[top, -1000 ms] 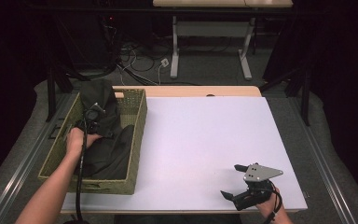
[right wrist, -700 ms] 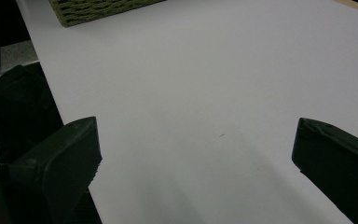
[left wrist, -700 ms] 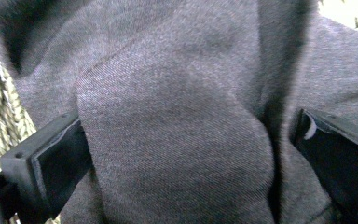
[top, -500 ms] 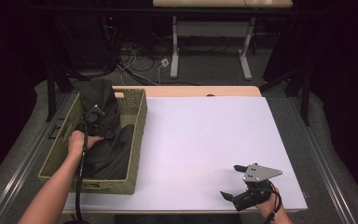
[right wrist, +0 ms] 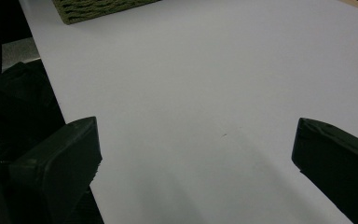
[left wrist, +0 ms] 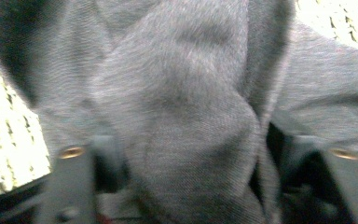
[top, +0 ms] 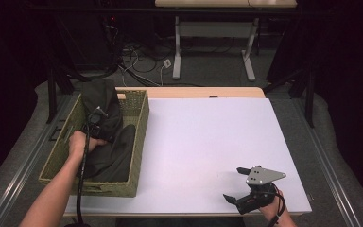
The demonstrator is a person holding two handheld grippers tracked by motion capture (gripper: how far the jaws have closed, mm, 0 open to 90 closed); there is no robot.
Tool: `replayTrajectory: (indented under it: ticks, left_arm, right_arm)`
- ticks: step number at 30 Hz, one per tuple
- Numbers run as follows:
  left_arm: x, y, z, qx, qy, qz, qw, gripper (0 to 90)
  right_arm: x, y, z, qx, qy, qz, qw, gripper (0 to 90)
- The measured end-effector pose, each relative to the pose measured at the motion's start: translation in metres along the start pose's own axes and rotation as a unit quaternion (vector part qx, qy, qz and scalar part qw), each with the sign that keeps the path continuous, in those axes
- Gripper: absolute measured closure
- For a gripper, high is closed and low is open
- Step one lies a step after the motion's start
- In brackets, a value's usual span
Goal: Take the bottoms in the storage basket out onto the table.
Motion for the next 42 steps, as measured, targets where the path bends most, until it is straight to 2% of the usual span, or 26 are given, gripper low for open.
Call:
replayTrajectory:
  ticks: [1, 4, 8, 9, 15, 18, 20, 22, 23, 24, 25, 27, 28, 29, 31, 32, 33, 35, 38, 42]
  left_arm:
    - [-0.001, 0.0, 0.0, 0.006, -0.001, -0.001, 1.0, 43.8]
    - [-0.002, -0.001, 0.0, 0.02, -0.007, -0.004, 0.9998, 59.4]
    - [-0.006, -0.001, 0.002, 0.031, -0.003, -0.012, 0.9994, 64.7]
    - [-0.007, 0.0, 0.002, 0.026, 0.003, -0.016, 0.9995, 66.1]
    - [-0.022, 0.0, 0.011, 0.046, 0.034, -0.024, 0.9981, 71.8]
    - [-0.031, 0.0, 0.012, 0.056, 0.041, -0.029, 0.9972, 73.0]
    - [-0.032, 0.001, 0.011, 0.051, 0.041, -0.031, 0.9974, 72.1]
    - [-0.029, 0.001, 0.011, 0.042, 0.042, -0.028, 0.9978, 67.6]
    - [-0.025, 0.001, 0.011, 0.019, 0.032, -0.023, 0.999, 54.2]
    - [-0.025, 0.001, 0.011, 0.019, 0.032, -0.023, 0.999, 44.6]
    - [-0.023, 0.001, 0.01, 0.014, 0.025, -0.019, 0.9994, 37.4]
    - [-0.016, 0.002, 0.01, -0.014, 0.006, -0.012, 0.9998, 24.3]
    - [-0.016, 0.002, 0.01, -0.014, 0.006, -0.012, 0.9998, 19.9]
    - [-0.013, 0.003, 0.01, -0.019, 0.002, -0.013, 0.9997, 19.9]
    - [-0.01, 0.003, 0.011, -0.031, 0.003, -0.008, 0.9995, 14.7]
    - [-0.008, 0.003, 0.011, -0.035, 0.003, -0.004, 0.9994, 9.1]
    - [-0.006, 0.004, 0.012, -0.04, 0.002, -0.001, 0.9992, 9.1]
    - [-0.001, 0.004, 0.012, -0.048, 0.005, 0.006, 0.9988, 3.4]
    - [0.004, 0.004, 0.012, -0.054, 0.008, 0.016, 0.9984, 0.0]
    - [0.007, 0.005, 0.012, -0.065, 0.012, 0.024, 0.9976, 0.0]
  right_arm:
    - [0.0, 0.0, 0.0, 0.0, 0.0, 0.0, 1.0, 1.0]
    - [-0.001, 0.0, 0.0, -0.001, 0.001, 0.001, 1.0, 1.0]
    - [-0.001, 0.0, 0.0, -0.001, 0.002, 0.001, 1.0, 1.0]
    - [-0.001, 0.0, 0.0, -0.001, 0.002, 0.001, 1.0, 1.0]
    - [0.0, 0.0, -0.001, 0.0, 0.004, -0.002, 1.0, 1.0]
    - [-0.001, 0.0, -0.001, 0.0, 0.003, 0.002, 1.0, 1.0]
    - [0.0, 0.0, -0.001, 0.0, 0.003, 0.001, 1.0, 1.0]
    - [0.0, 0.0, -0.001, -0.001, 0.005, 0.004, 1.0, 1.2]
    - [0.001, 0.0, 0.0, -0.001, 0.006, 0.003, 1.0, 1.2]
    - [0.001, 0.0, 0.0, -0.001, 0.006, 0.003, 1.0, 1.2]
    - [0.0, 0.0, 0.0, -0.002, 0.006, 0.003, 1.0, 1.1]
    - [0.001, 0.0, 0.0, -0.002, 0.005, 0.002, 1.0, 1.2]
    - [0.001, 0.0, 0.0, -0.002, 0.005, 0.002, 1.0, 1.2]
    - [0.0, 0.0, 0.0, -0.004, 0.005, 0.004, 1.0, 1.2]
    - [0.001, 0.0, 0.0, -0.002, 0.003, 0.004, 1.0, 1.2]
    - [0.001, 0.0, 0.0, -0.002, 0.001, 0.006, 1.0, 1.2]
    - [0.001, 0.0, 0.0, -0.002, 0.001, 0.006, 1.0, 1.2]
    - [0.001, 0.0, 0.0, -0.004, 0.0, 0.007, 1.0, 1.2]
    - [0.002, 0.0, 0.0, -0.006, -0.002, 0.005, 1.0, 1.2]
    - [0.002, 0.0, 0.002, -0.008, -0.007, 0.003, 0.9999, 1.2]
Point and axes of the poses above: each handheld gripper's, and its own axes: x roughly forward along the jaws, y roughly out of its underside, z roughly to its left, the point moved 2 cm from there along x, roughly forward along the jaws, and after that the axes turned 1 degree about y, right-handed, at the moved point
